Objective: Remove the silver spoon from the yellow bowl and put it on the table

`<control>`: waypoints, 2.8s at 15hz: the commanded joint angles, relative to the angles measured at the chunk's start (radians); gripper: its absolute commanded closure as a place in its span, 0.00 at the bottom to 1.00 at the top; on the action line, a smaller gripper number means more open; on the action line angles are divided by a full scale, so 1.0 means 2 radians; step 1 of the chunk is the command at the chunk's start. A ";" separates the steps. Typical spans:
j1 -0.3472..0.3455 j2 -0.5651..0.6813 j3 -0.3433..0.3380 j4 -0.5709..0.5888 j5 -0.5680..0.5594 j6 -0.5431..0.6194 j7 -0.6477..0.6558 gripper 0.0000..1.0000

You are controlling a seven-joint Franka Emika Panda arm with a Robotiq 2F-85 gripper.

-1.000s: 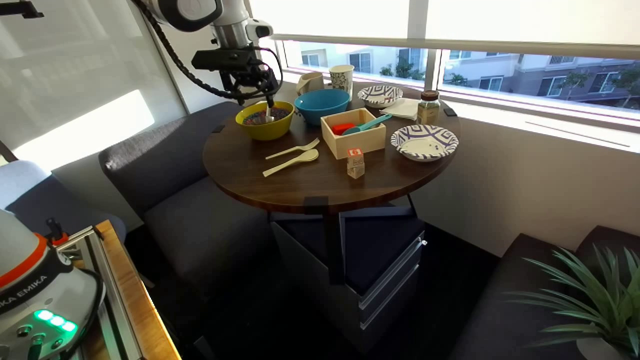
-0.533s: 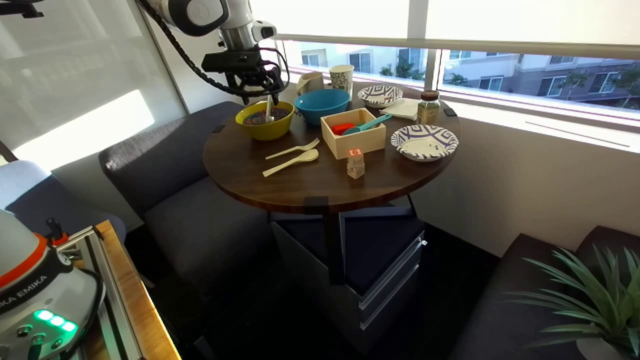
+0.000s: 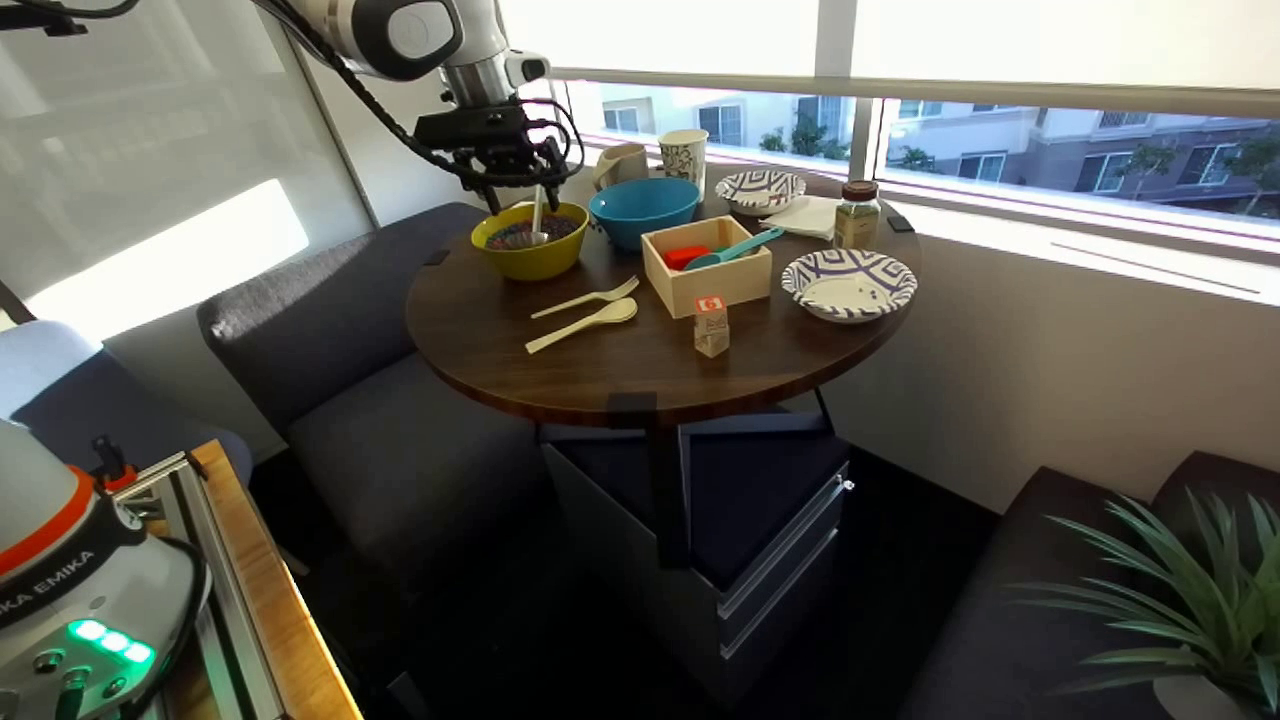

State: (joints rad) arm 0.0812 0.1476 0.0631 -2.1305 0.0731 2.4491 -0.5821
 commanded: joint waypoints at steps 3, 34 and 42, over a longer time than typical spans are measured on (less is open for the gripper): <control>-0.008 0.042 0.016 0.022 -0.022 0.029 0.002 0.18; -0.011 0.060 0.032 0.041 -0.074 0.022 0.022 0.76; -0.012 0.056 0.032 0.038 -0.082 0.025 0.024 0.96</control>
State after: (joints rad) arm 0.0582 0.2706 0.1247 -2.0520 -0.0623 2.5238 -0.5610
